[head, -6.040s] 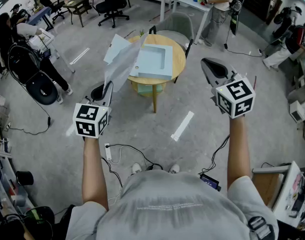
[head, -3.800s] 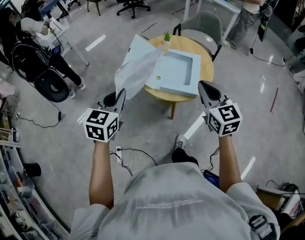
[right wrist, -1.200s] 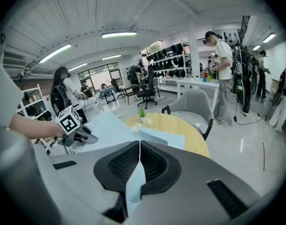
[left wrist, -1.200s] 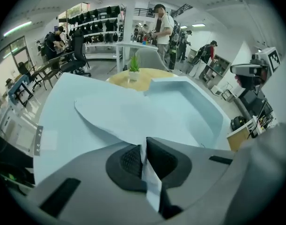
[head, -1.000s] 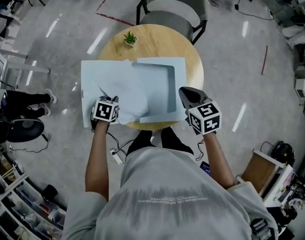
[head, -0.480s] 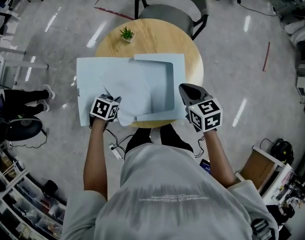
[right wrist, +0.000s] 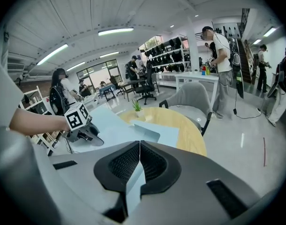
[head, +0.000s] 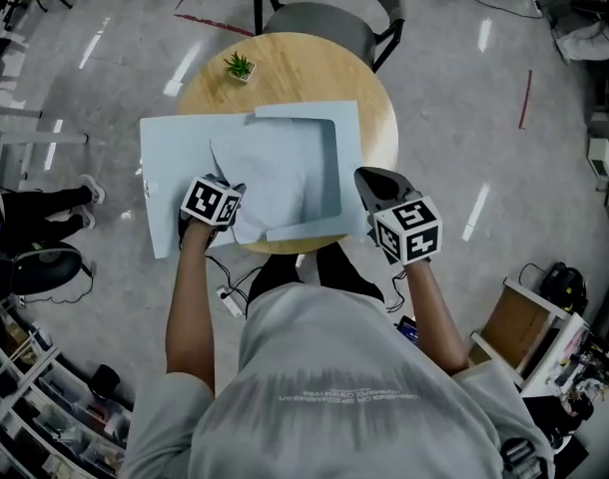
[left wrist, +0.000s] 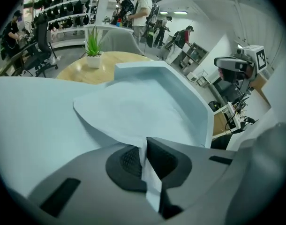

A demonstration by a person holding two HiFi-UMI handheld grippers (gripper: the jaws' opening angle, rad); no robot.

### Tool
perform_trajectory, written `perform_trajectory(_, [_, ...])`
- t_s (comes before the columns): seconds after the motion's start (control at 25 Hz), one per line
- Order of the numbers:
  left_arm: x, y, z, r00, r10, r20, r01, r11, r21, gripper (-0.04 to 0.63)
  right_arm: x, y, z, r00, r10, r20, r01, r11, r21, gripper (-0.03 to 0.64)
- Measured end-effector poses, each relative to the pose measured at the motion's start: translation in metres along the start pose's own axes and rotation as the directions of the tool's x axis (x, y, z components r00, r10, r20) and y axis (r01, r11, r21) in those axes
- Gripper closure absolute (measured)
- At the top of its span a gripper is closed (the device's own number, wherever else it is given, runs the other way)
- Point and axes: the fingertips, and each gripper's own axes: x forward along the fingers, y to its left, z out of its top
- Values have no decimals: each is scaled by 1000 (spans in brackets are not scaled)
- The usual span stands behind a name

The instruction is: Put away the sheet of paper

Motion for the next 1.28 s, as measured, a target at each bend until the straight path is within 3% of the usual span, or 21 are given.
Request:
perform_trajectory(0.36, [18,-16,35,997,-58,54,61,997,-52,577,-12,-10,-8,999,-38,0,38,999,29,588])
perform_trajectory(0.84, [50,-43,61,992,-120,33,119,993,14,577,-18,-10,-18,998,-59,-11,59,997,45,588])
perform_trajectory(1.28, [73,-57,74,989,-141,41,141,990,24,575,-30,-11,-29,996,-92,-14,93,994,58,588])
